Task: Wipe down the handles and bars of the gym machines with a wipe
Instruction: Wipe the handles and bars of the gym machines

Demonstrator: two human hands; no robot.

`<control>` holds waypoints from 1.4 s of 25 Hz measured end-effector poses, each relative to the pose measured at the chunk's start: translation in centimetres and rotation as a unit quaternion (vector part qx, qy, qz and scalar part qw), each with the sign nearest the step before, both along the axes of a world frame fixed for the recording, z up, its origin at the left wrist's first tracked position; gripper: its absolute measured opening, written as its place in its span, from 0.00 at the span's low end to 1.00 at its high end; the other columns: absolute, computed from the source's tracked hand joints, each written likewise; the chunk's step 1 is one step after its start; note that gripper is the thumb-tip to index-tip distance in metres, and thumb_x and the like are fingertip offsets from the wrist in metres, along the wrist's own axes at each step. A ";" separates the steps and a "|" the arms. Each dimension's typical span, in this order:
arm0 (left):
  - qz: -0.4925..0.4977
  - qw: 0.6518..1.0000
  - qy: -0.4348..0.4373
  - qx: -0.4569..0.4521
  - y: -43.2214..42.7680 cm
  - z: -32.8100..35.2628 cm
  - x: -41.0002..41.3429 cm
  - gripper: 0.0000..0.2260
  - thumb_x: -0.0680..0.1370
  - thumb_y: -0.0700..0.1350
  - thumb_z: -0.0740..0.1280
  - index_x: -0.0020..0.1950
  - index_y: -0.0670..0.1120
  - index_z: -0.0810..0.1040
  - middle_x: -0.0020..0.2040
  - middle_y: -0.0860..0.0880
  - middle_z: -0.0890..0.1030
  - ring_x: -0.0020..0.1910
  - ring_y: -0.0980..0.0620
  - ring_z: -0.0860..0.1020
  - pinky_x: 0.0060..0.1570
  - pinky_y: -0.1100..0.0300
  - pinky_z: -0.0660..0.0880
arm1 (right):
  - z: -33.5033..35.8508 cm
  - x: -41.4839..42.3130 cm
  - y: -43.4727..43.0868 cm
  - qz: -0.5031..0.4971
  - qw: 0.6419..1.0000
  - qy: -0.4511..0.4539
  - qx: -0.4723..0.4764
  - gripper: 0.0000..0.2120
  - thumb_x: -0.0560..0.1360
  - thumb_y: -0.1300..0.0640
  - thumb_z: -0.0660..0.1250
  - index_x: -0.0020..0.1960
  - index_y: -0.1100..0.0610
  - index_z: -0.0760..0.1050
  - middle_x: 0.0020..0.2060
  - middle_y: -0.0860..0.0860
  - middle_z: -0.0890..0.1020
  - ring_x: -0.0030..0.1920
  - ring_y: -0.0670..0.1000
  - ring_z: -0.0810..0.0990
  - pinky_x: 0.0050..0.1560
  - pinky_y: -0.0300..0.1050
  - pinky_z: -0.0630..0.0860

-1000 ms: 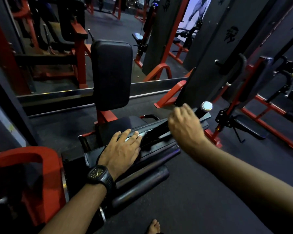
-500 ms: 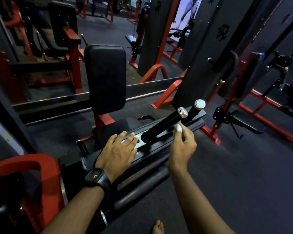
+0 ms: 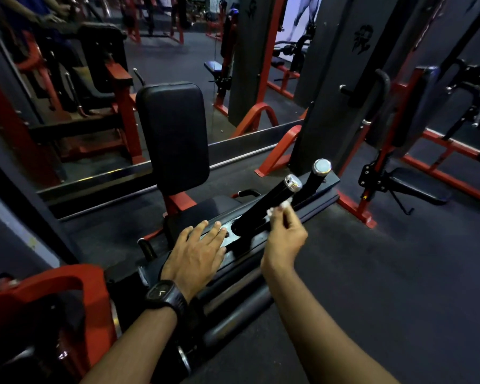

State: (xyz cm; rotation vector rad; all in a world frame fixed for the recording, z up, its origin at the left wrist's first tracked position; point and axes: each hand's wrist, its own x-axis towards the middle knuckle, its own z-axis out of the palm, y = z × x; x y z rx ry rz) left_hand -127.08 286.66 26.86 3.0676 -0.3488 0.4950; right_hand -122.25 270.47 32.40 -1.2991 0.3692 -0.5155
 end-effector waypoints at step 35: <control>-0.003 1.000 -0.013 -0.004 0.0 0.3 -0.1 0.22 0.79 0.54 0.53 0.66 0.48 0.78 0.65 0.50 0.79 0.63 0.47 0.76 0.58 0.49 0.76 | -0.7 1.3 -0.8 0.144 0.970 0.022 0.195 0.10 0.79 0.68 0.60 0.44 0.58 0.76 0.33 0.45 0.82 0.32 0.42 0.76 0.37 0.34 0.74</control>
